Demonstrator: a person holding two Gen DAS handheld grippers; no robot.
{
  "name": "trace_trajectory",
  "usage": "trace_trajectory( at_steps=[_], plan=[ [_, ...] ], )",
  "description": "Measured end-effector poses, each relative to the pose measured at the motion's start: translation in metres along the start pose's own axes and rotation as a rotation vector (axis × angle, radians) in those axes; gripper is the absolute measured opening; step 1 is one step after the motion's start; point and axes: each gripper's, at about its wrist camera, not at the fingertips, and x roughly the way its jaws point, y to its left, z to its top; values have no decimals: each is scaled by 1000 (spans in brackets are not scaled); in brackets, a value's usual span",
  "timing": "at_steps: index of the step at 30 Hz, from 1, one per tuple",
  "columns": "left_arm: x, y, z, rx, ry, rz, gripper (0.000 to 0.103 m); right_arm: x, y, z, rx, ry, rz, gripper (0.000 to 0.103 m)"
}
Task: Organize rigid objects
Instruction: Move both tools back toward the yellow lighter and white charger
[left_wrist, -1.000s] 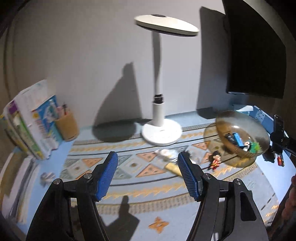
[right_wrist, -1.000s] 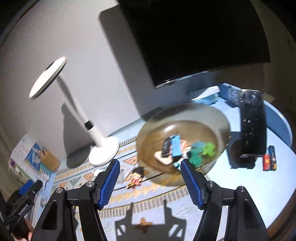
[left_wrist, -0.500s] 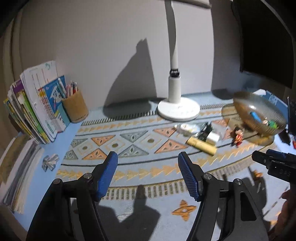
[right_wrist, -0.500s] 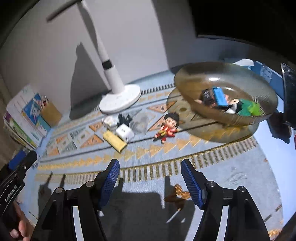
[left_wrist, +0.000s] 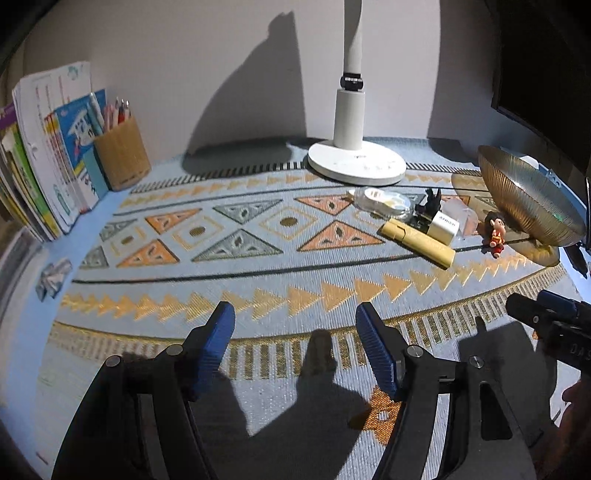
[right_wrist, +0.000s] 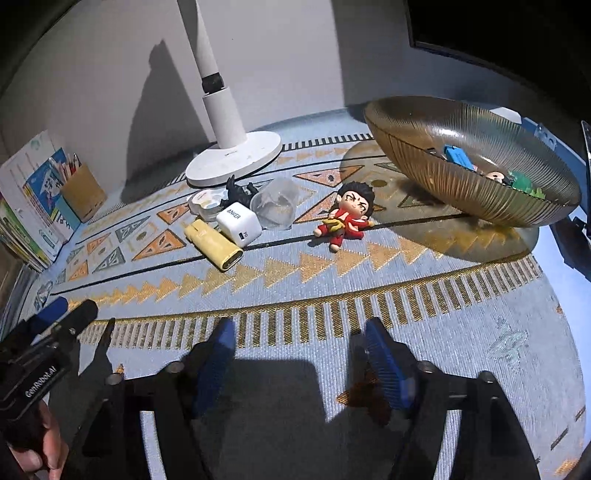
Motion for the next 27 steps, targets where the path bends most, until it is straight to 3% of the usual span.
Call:
trace_trajectory(
  at_steps=[11,19,24,27],
  plan=[
    [11,3,-2,-21,45,4,66,-3,0,1,5,-13,-6,82],
    [11,-10,-2,40,50,15,66,-2,0,2,3,-9,-15,82],
    [14,-16,10,-19,99,-112,66,0,-14,5,75,8,34,82],
    [15,-34,25,3,99,-169,66,-1,-30,4,162,9,79,82]
  ],
)
